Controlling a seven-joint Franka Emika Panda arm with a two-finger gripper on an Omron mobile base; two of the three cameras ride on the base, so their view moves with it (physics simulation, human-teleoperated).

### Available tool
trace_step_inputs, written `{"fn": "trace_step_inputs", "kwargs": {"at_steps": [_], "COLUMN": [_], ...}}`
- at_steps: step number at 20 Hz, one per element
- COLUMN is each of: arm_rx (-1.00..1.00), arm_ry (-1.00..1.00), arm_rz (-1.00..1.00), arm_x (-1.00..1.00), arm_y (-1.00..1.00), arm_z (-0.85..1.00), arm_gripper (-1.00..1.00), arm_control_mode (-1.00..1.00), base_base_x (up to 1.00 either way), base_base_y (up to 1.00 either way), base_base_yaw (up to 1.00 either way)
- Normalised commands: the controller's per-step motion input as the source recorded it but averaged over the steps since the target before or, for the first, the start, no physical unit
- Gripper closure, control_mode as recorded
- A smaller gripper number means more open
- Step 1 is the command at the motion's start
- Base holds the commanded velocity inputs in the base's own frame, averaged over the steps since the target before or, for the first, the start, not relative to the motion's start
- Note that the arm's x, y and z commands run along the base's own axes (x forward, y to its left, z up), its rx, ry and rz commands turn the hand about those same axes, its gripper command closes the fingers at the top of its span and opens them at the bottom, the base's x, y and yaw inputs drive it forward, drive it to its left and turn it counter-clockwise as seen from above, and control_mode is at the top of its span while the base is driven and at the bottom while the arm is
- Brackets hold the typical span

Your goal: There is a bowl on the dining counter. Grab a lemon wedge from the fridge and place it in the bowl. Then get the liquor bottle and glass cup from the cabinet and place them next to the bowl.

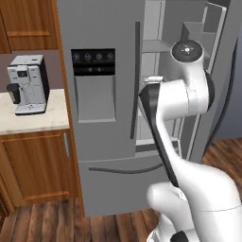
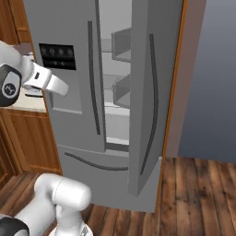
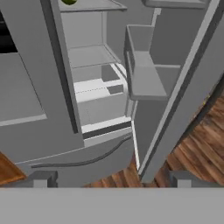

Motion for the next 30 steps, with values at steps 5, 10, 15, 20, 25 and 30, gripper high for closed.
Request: {"fn": "trace_step_inputs", "kwargs": {"at_steps": [5,10,15,20,25,30], "arm_rx": [0.0,-0.04,-0.06,-0.1,-0.09,-0.07], "arm_ry": [0.09,0.01,0.0,-0.01,0.0,0.0], "arm_rz": [0.0,0.0,0.0,0.0,0.0,0.0], "arm_x": [0.99,0.88,0.68,0.51,0.63,0.73], "arm_y": [0.0,-0.03,-0.17,-0.42,-0.34,-0.22], "arm_z": [-0.27,-0.44,-0.53,-0.34,-0.08,0.0], "arm_gripper": [-1.0,-1.0,-1.0,-1.0,-1.0,-1.0], "arm_control_mode": [-1.0,-1.0,-1.0,-1.0,-1.0,-1.0], "base_base_x": [0.0,0.0,0.0,0.0,0.0,0.0], "base_base_y": [0.0,0.0,0.0,0.0,0.0,0.0], "base_base_yaw": [0.0,0.0,0.0,0.0,0.0,0.0]}}
